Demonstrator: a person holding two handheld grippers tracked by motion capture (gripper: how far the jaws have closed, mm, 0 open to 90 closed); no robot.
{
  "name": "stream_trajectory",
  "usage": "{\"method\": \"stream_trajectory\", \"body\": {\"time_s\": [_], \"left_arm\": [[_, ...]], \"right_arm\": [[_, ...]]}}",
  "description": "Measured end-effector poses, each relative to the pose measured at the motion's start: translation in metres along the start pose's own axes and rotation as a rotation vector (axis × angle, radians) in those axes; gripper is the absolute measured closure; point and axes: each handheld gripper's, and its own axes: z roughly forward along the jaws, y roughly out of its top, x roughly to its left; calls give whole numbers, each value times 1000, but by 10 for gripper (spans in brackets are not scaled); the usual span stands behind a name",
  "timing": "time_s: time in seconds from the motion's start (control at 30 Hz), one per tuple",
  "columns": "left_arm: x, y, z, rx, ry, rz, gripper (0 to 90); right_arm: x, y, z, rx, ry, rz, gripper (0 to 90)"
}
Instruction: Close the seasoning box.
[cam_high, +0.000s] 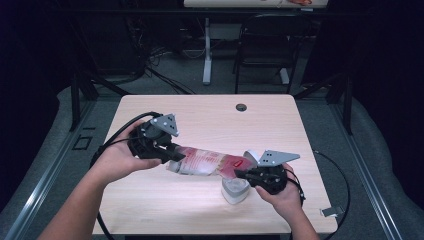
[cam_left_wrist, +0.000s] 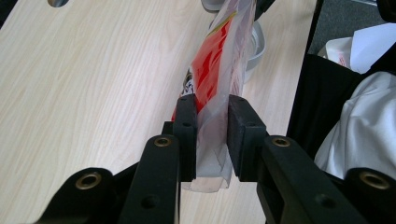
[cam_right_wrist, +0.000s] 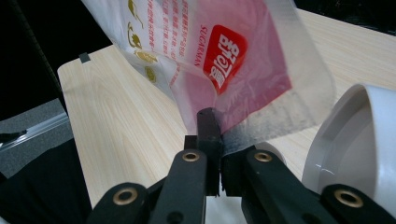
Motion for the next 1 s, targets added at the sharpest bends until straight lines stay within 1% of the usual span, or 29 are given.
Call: {"method": "stream_trajectory", "body": {"time_s": [0.23, 1.0], "left_arm": [[-1, 3, 0, -2, 0, 5, 753], [-1, 8, -1, -2, 1, 13, 753]], "right_arm": [[-1, -1, 0, -4, 5, 8, 886], [-2, -2, -1, 0, 1, 10, 884]]}}
